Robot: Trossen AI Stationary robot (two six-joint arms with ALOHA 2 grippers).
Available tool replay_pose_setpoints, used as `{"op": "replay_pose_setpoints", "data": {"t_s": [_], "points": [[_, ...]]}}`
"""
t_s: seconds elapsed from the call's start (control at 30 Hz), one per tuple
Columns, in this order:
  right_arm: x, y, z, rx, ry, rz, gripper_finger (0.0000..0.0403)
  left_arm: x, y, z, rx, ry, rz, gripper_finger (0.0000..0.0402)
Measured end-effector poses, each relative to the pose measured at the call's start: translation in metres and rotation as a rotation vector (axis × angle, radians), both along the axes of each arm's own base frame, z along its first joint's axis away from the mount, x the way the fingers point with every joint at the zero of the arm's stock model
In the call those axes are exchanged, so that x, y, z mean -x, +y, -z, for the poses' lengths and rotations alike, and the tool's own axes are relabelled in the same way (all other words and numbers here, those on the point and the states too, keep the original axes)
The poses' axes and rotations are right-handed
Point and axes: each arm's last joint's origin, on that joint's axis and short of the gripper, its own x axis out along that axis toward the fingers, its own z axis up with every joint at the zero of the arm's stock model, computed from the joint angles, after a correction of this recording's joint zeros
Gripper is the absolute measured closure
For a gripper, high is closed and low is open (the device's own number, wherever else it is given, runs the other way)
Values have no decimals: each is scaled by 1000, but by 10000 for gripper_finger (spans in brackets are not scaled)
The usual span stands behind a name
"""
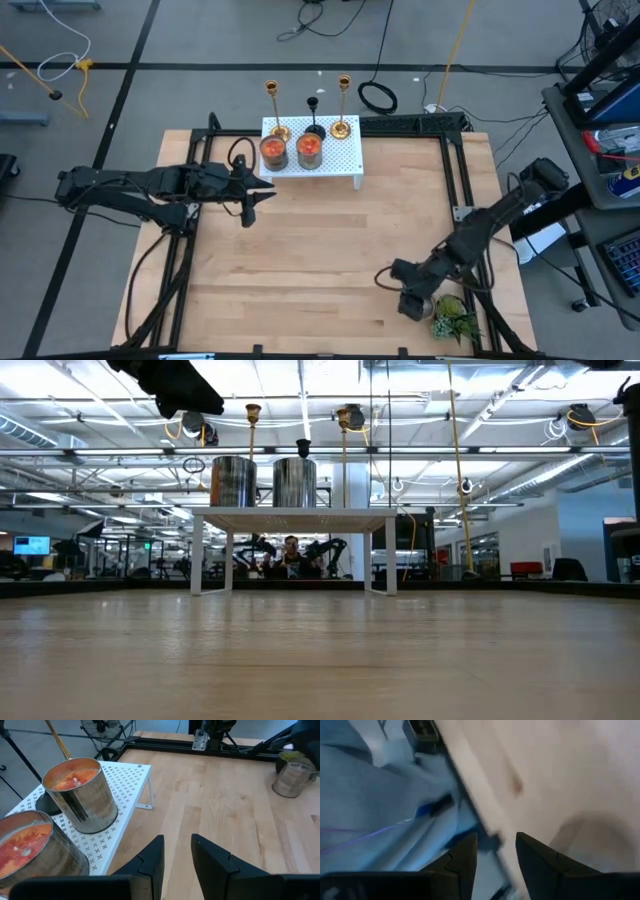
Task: Pick & Place candle stick holders
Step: Put the brown candle on the shelf
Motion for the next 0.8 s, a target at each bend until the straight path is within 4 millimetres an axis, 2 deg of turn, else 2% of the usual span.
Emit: {"op": "replay_pose_setpoints", "data": {"t_s": [0.17, 0.4, 0.63, 0.8], "points": [[11, 12, 0, -104, 152, 50, 271, 0, 0, 0, 21, -5, -11, 298], [23, 14, 5, -44, 241, 64, 271, -1, 0, -1, 20, -18, -11, 298], [20, 11, 8, 49, 143, 91, 271, -1, 0, -2, 19, -30, -10, 298], [15, 17, 19, 75, 168, 48, 271, -1, 0, -2, 21, -31, -10, 298]]}}
